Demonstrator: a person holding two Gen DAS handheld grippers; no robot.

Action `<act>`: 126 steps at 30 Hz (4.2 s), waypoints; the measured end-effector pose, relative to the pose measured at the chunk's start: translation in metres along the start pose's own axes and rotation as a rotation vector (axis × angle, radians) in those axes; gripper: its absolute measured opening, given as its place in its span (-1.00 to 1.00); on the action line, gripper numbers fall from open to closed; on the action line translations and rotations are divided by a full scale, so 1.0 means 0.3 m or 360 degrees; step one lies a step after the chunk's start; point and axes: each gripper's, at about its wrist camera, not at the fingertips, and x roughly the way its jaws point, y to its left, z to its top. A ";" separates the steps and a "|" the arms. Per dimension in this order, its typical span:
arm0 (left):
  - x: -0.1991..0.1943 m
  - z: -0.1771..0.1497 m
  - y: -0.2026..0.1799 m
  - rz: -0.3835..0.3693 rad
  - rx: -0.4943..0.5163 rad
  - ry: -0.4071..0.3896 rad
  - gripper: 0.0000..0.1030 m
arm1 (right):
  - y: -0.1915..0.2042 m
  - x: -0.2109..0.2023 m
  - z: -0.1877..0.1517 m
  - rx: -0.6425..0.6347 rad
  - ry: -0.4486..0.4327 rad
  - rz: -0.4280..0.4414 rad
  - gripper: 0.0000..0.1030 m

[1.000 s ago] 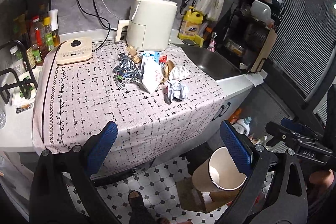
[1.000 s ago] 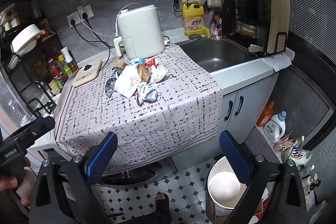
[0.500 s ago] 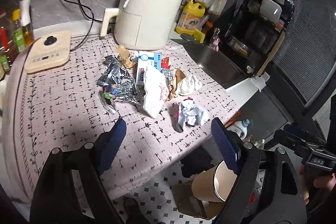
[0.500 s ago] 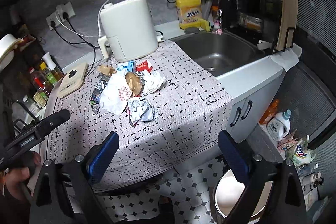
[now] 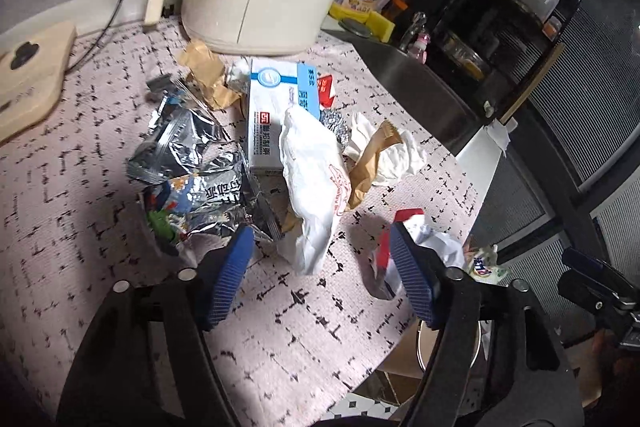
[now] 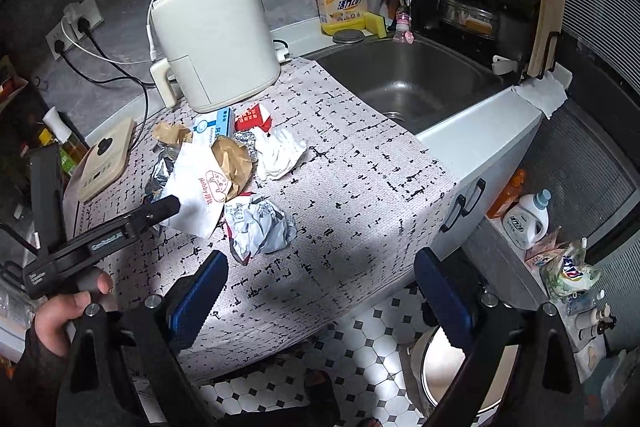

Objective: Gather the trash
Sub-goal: 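Grasp the white plastic strip with the left tool while the right tool grasps the grey plastic bag, then carry both items down to the white bin and open the right tool over it, then open the left tool to drop the white plastic into the bin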

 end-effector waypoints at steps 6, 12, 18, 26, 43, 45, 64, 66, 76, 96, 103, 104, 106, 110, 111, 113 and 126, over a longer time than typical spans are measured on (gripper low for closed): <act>0.102 0.028 0.011 -0.0091 0.0013 0.0156 -0.82 | 0.040 0.076 0.007 -0.0003 0.0071 0.0022 0.78; 0.002 0.057 0.005 -0.0151 0.0032 0.0031 -0.94 | 0.085 0.163 0.035 -0.0046 0.0129 0.0059 0.74; -0.113 0.072 0.055 -0.0131 -0.0019 -0.0075 -0.94 | 0.137 0.260 0.071 -0.0114 0.0184 0.0088 0.70; -0.204 0.050 0.117 -0.0121 -0.0101 -0.0143 -0.94 | 0.168 0.394 0.072 -0.0210 0.0308 0.0074 0.33; -0.210 -0.165 0.177 0.0245 -0.0432 -0.0208 -0.64 | 0.097 0.349 0.061 -0.0361 0.0308 0.0272 -0.43; -0.218 -0.199 0.176 0.0281 -0.0470 -0.0219 -0.55 | 0.090 0.343 0.051 -0.0386 0.0321 0.0303 -0.43; -0.470 -0.214 0.155 0.0380 -0.0440 -0.0470 -0.96 | 0.149 0.324 0.073 -0.0425 0.0223 0.0395 -0.50; -0.496 -0.205 0.148 0.0386 -0.0428 -0.0503 -0.96 | 0.151 0.321 0.076 -0.0417 0.0215 0.0402 -0.50; -0.535 -0.166 0.075 0.0369 -0.0379 -0.0564 -0.96 | 0.097 0.232 0.095 -0.0385 0.0143 0.0430 -0.50; -0.112 -0.168 -0.464 0.0021 -0.0067 -0.0206 -0.96 | -0.573 0.063 -0.043 0.0012 0.0156 0.0168 -0.49; 0.033 -0.264 -0.622 -0.0026 0.0014 -0.0017 -0.96 | -0.789 0.122 -0.204 0.0147 0.0305 0.0073 -0.49; 0.054 -0.284 -0.642 -0.0025 0.0023 0.0013 -0.96 | -0.819 0.135 -0.232 0.0167 0.0334 0.0066 -0.49; 0.085 -0.314 -0.675 -0.0011 0.0040 0.0059 -0.96 | -0.874 0.160 -0.290 0.0195 0.0393 0.0044 -0.47; 0.153 -0.383 -0.742 -0.0012 0.0093 0.0166 -0.96 | -0.957 0.207 -0.375 0.0245 0.0510 0.0011 -0.07; 0.173 -0.401 -0.758 -0.0012 0.0100 0.0192 -0.96 | -0.972 0.214 -0.388 0.0257 0.0526 -0.0003 0.16; 0.207 -0.432 -0.784 -0.0017 0.0104 0.0233 -0.96 | -1.014 0.218 -0.416 0.0280 0.0535 -0.0029 0.29; 0.487 -0.650 -0.982 -0.0128 0.0191 0.0509 -0.96 | -1.346 0.052 -0.551 0.0423 0.0504 -0.0213 0.35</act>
